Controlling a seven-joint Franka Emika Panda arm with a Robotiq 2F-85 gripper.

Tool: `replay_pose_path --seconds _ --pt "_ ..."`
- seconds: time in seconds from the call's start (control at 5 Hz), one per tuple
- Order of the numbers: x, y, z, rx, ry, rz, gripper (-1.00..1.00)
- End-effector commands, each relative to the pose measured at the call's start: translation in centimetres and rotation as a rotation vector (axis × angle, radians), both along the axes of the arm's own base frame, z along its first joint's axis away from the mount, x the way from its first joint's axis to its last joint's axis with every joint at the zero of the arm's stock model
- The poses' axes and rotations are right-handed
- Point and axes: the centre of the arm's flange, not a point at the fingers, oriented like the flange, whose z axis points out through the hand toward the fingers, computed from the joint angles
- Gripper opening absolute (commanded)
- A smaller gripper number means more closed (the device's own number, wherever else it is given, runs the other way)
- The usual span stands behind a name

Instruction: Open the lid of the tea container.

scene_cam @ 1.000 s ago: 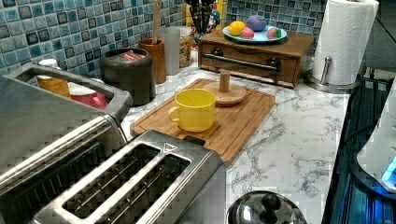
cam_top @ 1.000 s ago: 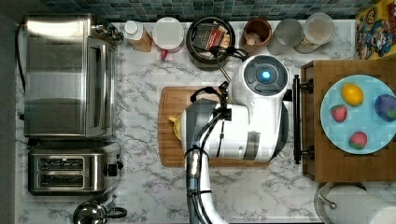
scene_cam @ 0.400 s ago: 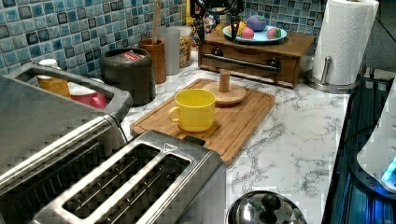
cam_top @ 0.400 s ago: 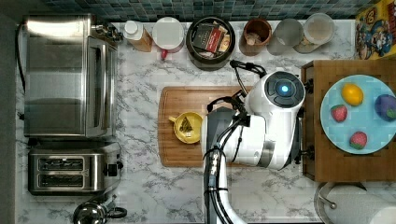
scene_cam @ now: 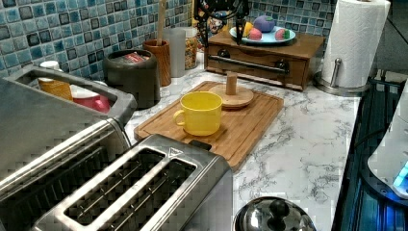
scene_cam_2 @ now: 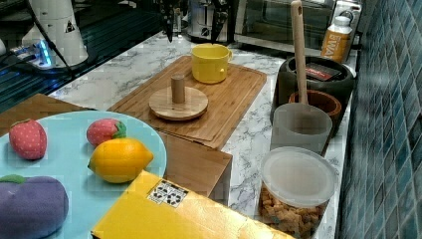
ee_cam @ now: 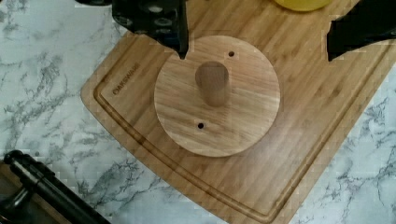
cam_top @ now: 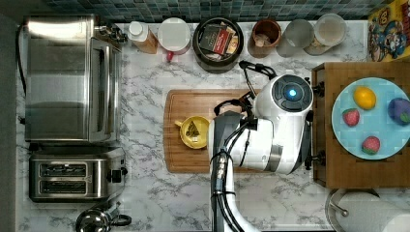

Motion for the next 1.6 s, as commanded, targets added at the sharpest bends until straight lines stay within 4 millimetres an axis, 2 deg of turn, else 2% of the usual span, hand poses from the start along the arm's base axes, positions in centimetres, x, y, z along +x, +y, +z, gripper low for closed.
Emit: replay_pose_path --seconds 0.2,0.4,1.0,1.4,1.6 --pt "-1.2 -3.6 -3.8 -0.013 0.054 -0.131 1.00" --pt "-0.9 -3.6 -4.6 -0.022 0.063 -0.132 1.00" --pt "-3.5 -3.3 -9.7 0.016 0.123 -0.098 1.00" --pt "-5.2 -3.3 -10.8 0.027 0.047 -0.097 1.00" --pt "-5.0 -3.3 -11.7 0.011 0.026 -0.109 1.00"
